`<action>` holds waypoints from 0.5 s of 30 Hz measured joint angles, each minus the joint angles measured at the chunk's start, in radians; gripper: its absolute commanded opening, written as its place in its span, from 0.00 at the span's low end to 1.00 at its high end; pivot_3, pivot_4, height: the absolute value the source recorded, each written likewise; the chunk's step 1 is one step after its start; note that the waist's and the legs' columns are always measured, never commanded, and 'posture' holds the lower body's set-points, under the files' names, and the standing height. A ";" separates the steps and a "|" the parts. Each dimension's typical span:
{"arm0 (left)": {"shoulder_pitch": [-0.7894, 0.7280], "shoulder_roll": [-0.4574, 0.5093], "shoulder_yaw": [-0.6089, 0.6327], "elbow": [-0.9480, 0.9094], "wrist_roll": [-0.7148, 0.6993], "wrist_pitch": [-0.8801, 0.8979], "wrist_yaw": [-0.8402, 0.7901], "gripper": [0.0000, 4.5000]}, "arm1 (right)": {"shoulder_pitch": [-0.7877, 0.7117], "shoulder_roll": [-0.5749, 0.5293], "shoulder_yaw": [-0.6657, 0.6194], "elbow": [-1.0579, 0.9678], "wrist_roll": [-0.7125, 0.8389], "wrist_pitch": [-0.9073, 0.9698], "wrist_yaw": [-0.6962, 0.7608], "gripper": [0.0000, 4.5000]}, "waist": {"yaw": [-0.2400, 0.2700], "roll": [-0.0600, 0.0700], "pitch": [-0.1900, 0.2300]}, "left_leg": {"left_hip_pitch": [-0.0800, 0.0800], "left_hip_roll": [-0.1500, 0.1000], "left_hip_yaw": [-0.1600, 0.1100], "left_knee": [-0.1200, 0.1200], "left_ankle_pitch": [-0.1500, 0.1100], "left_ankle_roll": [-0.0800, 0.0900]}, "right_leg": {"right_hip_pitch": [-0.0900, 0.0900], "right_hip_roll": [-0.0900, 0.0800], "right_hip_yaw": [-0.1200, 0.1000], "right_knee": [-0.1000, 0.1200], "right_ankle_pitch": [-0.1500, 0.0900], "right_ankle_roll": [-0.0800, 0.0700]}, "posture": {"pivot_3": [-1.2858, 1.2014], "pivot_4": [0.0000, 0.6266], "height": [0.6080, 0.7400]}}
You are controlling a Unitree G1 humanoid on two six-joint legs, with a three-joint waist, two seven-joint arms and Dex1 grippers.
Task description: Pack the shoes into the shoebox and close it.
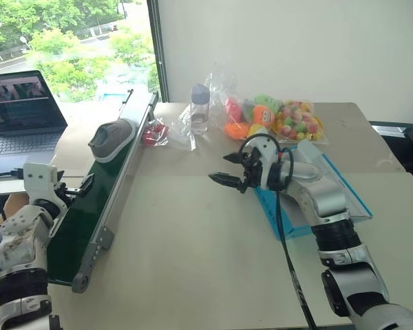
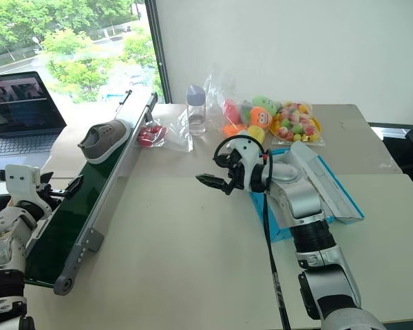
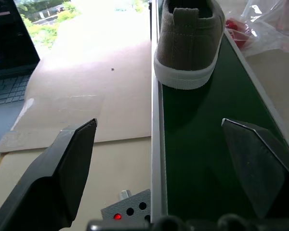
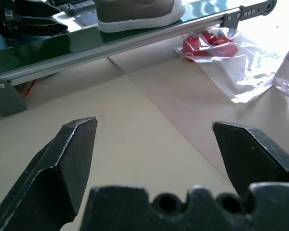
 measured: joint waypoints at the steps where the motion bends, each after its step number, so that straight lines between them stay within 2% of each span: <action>1: -0.007 0.001 -0.002 0.013 -0.002 0.000 -0.016 0.99 | 0.000 -0.001 0.000 -0.002 0.000 0.001 0.000 1.00 | -0.001 0.000 0.000 | 0.000 0.000 0.000 0.000 0.000 0.000 | 0.000 -0.001 -0.002 0.000 0.000 0.000 | 0.52 0.24 1.00; 12: -0.026 0.031 -0.047 0.124 0.015 -0.035 -0.079 0.99 | 0.002 -0.023 0.000 -0.033 0.000 0.030 -0.009 1.00 | -0.003 0.000 0.000 | 0.001 0.000 0.001 0.000 0.000 0.000 | 0.000 -0.011 -0.018 0.000 0.002 -0.002 | 0.52 0.24 1.00; 15: -0.030 0.031 -0.055 0.135 0.014 -0.047 -0.089 0.82 | 0.002 -0.025 0.001 -0.039 0.000 0.031 -0.012 1.00 | 0.000 0.000 0.000 | 0.002 0.000 0.001 0.000 0.000 0.000 | 0.001 -0.013 -0.022 0.000 0.002 -0.003 | 0.52 0.24 1.00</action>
